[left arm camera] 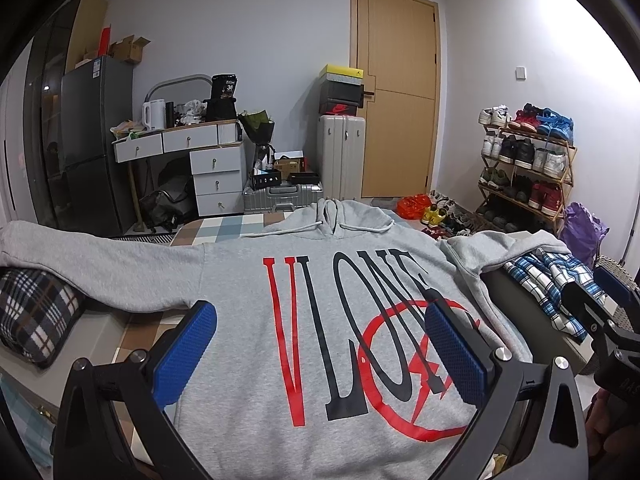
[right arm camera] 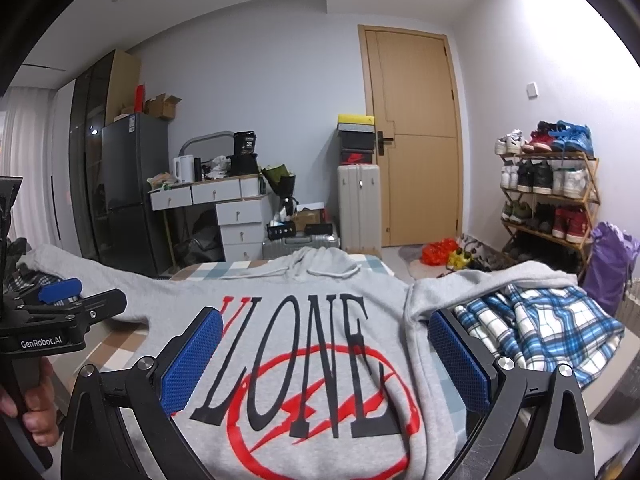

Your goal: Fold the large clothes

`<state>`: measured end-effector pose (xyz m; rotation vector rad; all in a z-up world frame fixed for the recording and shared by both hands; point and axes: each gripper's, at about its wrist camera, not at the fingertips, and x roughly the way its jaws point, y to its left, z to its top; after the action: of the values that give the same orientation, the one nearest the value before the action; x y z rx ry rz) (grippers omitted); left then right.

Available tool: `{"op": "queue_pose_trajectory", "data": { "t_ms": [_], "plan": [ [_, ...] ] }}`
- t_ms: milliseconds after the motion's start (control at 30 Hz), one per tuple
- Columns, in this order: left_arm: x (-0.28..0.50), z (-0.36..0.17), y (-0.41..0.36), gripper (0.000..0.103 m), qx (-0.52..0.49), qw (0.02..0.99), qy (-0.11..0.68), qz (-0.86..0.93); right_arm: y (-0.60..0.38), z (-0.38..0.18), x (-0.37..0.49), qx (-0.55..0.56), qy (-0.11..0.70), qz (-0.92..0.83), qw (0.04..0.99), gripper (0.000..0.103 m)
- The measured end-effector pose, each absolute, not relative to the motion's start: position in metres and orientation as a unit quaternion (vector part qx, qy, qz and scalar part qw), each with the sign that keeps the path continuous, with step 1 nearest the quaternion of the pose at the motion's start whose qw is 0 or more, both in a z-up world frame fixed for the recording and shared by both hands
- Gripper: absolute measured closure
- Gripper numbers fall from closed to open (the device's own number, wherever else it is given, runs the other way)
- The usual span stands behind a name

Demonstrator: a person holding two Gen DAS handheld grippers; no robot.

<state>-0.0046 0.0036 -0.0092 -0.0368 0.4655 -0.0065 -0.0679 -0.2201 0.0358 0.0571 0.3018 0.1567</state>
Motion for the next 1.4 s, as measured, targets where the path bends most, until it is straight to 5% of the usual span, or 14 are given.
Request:
{"op": "queue_pose_trajectory", "data": {
  "t_ms": [767, 1100, 1400],
  "plan": [
    [0.010, -0.020, -0.003, 0.001, -0.006, 0.968, 0.250, -0.009, -0.262, 0.033, -0.047, 0.081, 0.183, 0.083, 0.976, 0.000],
    [0.049, -0.057, -0.014, 0.001, -0.005, 0.951, 0.309, -0.024, -0.491, 0.050, 0.007, 0.250, 0.238, -0.038, 0.938, 0.000],
    [0.061, -0.072, -0.034, 0.001, 0.019, 0.941, 0.335, -0.041, -0.697, -0.045, 0.093, 0.516, 0.335, -0.105, 0.781, 0.000]
  ]
}}
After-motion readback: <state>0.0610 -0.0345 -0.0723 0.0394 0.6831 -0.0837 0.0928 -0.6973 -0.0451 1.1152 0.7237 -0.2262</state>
